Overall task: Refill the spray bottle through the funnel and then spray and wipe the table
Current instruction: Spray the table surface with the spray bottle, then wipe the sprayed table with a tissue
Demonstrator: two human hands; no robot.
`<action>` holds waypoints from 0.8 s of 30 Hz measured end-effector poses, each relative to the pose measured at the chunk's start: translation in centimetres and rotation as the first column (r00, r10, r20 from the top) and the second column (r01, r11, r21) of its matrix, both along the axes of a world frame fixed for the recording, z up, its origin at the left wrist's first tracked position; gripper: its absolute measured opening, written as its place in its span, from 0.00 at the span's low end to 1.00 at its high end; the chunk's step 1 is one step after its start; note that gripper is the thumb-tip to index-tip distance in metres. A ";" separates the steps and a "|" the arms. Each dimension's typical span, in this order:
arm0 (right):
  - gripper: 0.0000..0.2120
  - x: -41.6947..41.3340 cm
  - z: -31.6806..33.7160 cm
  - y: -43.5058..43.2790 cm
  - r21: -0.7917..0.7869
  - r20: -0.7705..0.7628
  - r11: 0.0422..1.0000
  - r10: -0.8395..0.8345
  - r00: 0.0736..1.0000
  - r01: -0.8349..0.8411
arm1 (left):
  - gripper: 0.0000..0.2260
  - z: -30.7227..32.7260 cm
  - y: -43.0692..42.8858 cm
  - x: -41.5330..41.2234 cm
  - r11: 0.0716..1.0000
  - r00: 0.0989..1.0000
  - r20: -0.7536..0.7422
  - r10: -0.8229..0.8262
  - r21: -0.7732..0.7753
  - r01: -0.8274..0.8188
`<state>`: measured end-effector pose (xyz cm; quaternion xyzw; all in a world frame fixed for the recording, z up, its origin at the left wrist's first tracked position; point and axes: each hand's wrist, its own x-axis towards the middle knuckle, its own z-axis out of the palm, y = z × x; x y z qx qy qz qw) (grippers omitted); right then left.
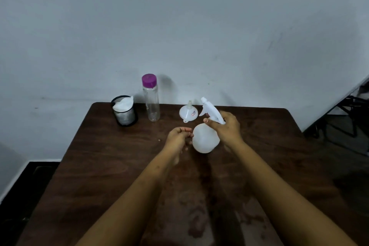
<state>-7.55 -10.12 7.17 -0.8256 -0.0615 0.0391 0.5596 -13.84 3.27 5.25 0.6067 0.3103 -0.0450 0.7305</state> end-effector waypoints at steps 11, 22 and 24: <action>0.13 11.0 -0.6 -4.2 -0.121 0.020 0.991 -0.061 0.998 0.063 | 0.08 0.1 -5.7 8.1 1.000 1.000 0.000 -0.025 0.018 0.025; 0.18 13.8 -0.4 -3.7 -0.190 -0.030 0.981 0.034 0.999 -0.039 | 0.07 -0.1 -4.9 9.6 0.999 0.999 0.006 0.048 0.010 -0.048; 0.18 13.9 -0.2 -3.4 -0.243 -0.032 0.968 0.055 0.998 -0.061 | 0.07 -0.5 -3.6 9.2 0.998 0.997 0.009 0.070 0.001 -0.070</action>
